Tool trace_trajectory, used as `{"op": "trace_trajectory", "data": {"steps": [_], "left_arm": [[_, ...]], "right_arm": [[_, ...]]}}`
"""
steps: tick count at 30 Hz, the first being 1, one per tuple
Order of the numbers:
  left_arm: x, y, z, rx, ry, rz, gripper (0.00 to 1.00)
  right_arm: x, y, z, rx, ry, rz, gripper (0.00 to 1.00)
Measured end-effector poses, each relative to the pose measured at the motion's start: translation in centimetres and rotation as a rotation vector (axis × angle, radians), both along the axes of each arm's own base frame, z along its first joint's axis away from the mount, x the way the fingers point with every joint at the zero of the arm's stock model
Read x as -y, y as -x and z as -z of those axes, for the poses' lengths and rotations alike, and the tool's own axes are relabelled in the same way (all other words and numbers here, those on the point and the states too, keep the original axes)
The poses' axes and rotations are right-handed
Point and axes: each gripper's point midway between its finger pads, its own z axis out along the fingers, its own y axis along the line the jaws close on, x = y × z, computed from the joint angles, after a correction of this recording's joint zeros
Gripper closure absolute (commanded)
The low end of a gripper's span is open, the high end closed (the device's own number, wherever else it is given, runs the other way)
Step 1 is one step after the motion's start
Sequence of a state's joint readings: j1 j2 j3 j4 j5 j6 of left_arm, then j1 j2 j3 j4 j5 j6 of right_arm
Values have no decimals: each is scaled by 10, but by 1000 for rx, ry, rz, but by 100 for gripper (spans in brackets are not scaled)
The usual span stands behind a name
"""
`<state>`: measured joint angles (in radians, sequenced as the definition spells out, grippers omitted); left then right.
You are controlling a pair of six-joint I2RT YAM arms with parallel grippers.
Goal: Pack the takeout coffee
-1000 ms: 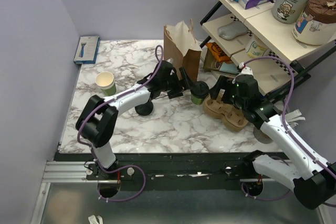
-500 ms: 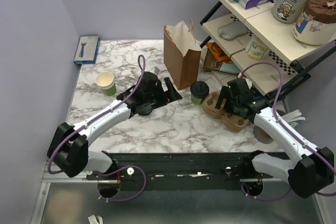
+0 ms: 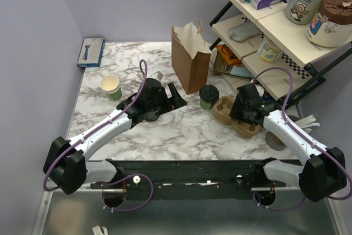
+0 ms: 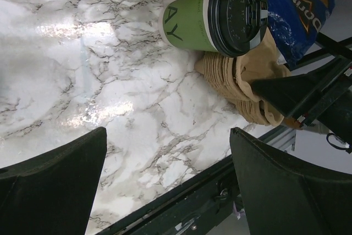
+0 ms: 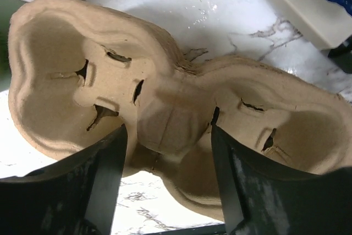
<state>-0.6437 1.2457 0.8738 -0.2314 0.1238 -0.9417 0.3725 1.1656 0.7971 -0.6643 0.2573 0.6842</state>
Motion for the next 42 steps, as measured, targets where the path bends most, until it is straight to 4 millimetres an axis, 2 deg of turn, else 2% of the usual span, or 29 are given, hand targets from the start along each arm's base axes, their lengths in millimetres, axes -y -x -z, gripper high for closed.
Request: {"op": "trace_trajectory", "data": {"steps": [5, 9, 10, 16, 25, 30, 31, 35, 39, 42], "left_arm": [[1, -1, 2, 1, -3, 3, 1], [1, -1, 3, 3, -3, 3, 1], [1, -1, 3, 4, -4, 4, 1], [2, -3, 4, 9, -7, 8, 1], [4, -4, 15, -14, -20, 16, 1], [12, -4, 18, -22, -3, 47, 1], [14, -3, 19, -24, 2, 58, 1], [29, 3, 20, -28, 18, 122, 1], [67, 14, 19, -39, 46, 249, 1], [92, 23, 20, -51, 75, 330, 1]], "right_arm": [[1, -1, -1, 8, -4, 23, 51], [3, -1, -1, 11, 0, 29, 65], [3, -1, -1, 9, 1, 30, 66], [5, 4, -2, -1, 9, 26, 62], [7, 6, -20, 30, 18, -1, 62], [3, 7, -22, 30, 9, -58, 64], [0, 8, -21, 27, 4, -79, 68], [-13, 14, -12, 5, -38, -184, 68], [-27, 24, -3, -22, -76, -299, 66], [-35, 29, -4, -4, -100, -367, 66]]}}
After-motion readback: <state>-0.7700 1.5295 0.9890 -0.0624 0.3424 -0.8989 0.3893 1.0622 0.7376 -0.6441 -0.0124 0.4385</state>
